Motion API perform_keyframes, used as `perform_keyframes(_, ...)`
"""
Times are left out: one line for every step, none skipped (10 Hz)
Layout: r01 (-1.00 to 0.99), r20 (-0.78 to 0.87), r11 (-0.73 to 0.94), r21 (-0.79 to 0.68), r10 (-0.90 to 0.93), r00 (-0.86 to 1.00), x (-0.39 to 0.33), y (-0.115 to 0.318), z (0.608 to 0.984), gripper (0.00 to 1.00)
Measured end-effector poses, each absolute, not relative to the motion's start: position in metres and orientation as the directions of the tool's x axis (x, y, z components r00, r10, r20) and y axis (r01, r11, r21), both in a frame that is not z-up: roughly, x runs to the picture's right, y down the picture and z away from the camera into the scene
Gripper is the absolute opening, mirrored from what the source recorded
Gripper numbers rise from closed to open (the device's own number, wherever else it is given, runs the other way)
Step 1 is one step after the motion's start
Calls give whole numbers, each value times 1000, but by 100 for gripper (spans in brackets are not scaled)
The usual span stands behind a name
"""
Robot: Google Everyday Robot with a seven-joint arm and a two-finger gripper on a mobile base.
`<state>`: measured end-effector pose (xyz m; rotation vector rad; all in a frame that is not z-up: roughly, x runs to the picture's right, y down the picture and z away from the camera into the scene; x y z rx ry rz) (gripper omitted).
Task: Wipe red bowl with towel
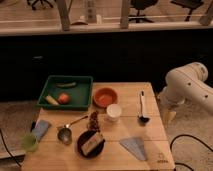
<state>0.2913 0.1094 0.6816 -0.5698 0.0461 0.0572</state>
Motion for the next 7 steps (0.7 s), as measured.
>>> perform_keyframes(-67, -60, 841, -538, 41, 997, 291, 109, 682, 81)
perform_keyframes(-67, -60, 840, -538, 41, 997, 291, 109, 682, 81)
perform_keyframes(-67, -59, 841, -538, 41, 997, 291, 109, 682, 81)
perform_keyframes(-66, -60, 840, -538, 40, 997, 291, 110, 682, 80)
perform_keyframes(-55, -58, 840, -540, 28, 998, 288, 116, 681, 80)
perform_keyframes(-36, -51, 838, -544, 10, 999, 276, 130, 681, 80)
perform_keyframes(-26, -48, 837, -546, -1, 999, 270, 138, 680, 80)
